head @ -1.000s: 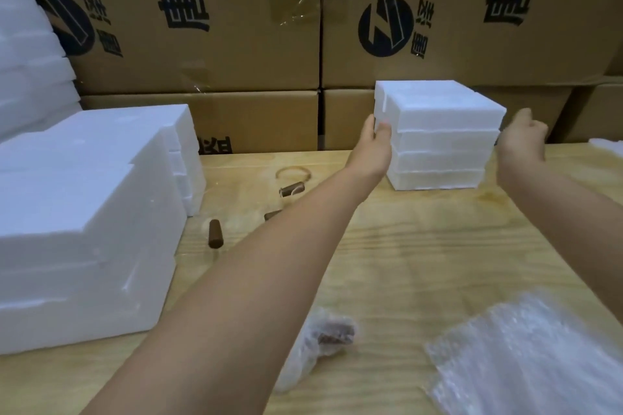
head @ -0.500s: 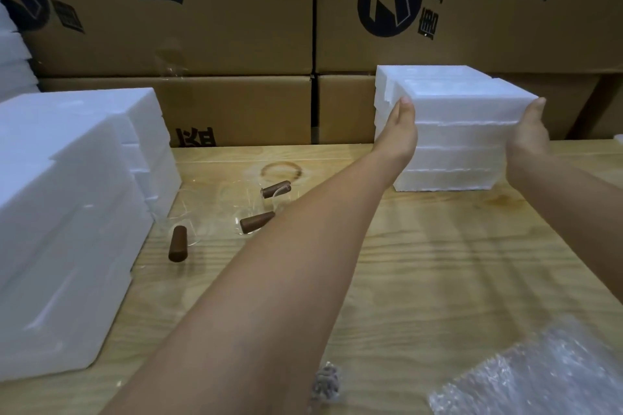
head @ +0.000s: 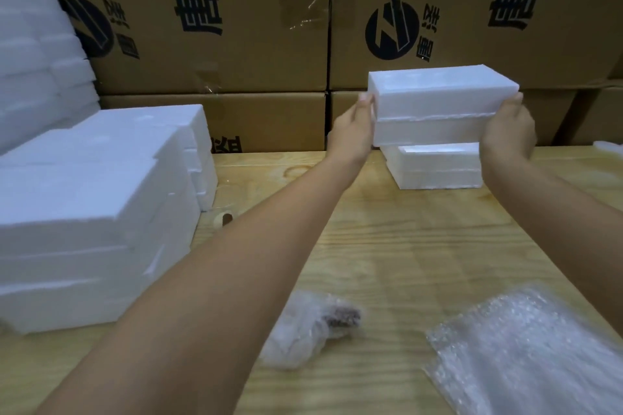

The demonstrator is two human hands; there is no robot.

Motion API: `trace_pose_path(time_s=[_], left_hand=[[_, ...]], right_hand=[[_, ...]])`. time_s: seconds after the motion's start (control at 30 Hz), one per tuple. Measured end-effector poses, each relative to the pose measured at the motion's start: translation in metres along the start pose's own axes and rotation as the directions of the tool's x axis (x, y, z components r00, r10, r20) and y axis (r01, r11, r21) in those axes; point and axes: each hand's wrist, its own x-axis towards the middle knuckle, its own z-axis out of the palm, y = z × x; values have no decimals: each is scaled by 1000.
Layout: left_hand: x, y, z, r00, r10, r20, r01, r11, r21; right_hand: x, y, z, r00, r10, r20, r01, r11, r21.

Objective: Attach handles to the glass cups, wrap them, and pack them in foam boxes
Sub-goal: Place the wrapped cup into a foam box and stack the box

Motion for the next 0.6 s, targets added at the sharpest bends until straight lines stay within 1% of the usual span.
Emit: trace_pose_path(time_s=[0.1, 0.23, 0.3, 0.43, 0.6], left_hand=[[-31, 8, -34, 995, 50, -81, -50, 999, -2], [-72, -1, -77, 976, 137, -168, -125, 989, 77], [-90, -12, -94, 971, 140, -194, -123, 988, 93], [-123, -36, -113, 970, 96, -223, -65, 987, 144], [-146, -62, -123, 979, 81, -185, -49, 984, 172]], right_hand=[[-45, -15, -4, 997, -64, 39, 63, 997, 40], [-105, -15, -10, 983, -118, 138, 112, 993, 47], [-130, -7, -15, 974, -131, 187, 127, 991, 31], [-168, 17, -27, 963, -113, 244, 112, 993, 19], [-192, 46, -38, 960, -59, 274, 70, 997, -29]])
